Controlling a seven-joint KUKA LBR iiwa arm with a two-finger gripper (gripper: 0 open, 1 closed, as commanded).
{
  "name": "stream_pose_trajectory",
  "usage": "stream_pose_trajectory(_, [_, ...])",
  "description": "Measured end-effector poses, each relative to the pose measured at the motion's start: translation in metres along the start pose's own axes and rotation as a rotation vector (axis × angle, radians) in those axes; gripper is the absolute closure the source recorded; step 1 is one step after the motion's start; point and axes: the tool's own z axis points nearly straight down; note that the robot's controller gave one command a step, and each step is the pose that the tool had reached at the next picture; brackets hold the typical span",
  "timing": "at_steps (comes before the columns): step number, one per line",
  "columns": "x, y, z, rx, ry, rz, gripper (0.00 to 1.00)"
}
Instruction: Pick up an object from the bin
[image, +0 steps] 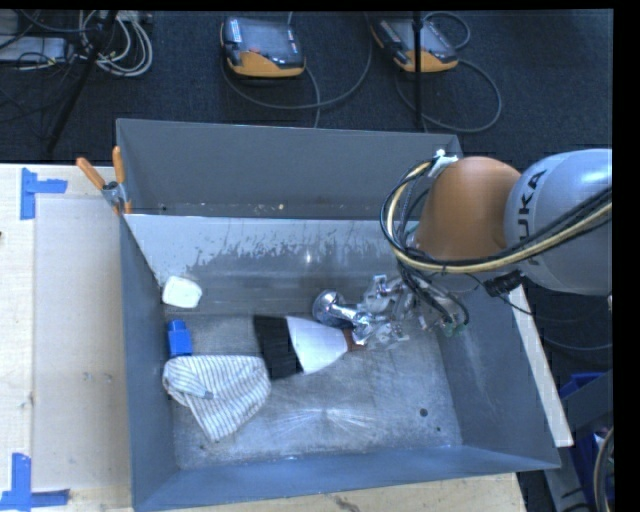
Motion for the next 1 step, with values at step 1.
stream_pose_trajectory(1, [0.0037, 0.0011, -0.018, -0.003, 0.018, -0.002, 1.0])
